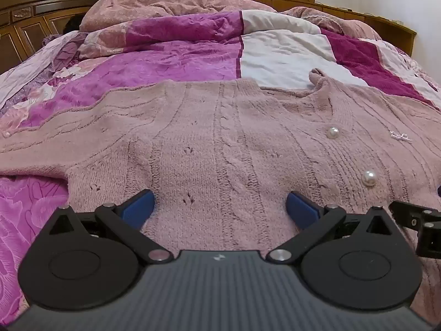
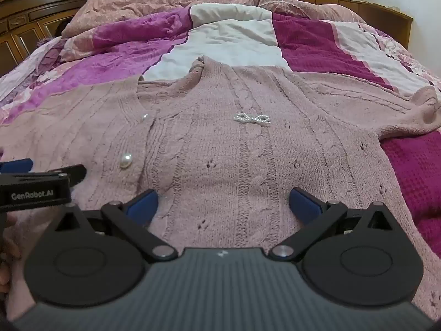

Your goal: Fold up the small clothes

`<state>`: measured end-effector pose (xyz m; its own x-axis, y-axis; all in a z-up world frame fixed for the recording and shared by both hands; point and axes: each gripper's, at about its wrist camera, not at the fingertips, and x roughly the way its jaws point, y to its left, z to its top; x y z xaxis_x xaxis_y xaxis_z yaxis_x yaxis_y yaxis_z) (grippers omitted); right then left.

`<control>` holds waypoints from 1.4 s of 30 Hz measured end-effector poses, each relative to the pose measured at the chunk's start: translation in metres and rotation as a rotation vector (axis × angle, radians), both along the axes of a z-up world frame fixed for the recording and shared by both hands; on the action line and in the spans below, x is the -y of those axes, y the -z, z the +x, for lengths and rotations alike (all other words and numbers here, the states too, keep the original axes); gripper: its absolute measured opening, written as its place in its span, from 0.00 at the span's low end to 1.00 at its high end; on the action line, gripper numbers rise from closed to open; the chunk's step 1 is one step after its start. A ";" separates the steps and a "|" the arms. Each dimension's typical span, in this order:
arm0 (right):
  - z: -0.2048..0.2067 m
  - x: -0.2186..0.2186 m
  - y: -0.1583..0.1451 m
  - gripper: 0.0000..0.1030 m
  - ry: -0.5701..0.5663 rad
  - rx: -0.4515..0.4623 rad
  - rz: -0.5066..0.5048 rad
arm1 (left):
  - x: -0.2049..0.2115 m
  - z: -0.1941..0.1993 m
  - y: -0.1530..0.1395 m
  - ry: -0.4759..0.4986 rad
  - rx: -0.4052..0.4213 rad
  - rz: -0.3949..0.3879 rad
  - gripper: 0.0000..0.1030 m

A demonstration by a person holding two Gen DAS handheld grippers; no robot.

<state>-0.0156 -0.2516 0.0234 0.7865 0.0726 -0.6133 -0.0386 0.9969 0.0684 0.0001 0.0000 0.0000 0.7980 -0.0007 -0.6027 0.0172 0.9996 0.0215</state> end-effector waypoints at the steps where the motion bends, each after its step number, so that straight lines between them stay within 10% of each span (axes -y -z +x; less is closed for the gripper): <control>1: 0.000 0.000 0.000 1.00 0.000 0.001 -0.001 | 0.000 0.000 0.000 0.000 0.004 0.001 1.00; 42: -0.002 -0.005 0.001 1.00 0.003 0.009 -0.032 | 0.000 0.000 0.000 0.000 0.014 0.011 1.00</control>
<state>-0.0172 -0.2467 0.0228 0.7924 0.0505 -0.6079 -0.0362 0.9987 0.0358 -0.0003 -0.0002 -0.0001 0.8063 0.0061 -0.5915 0.0167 0.9993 0.0330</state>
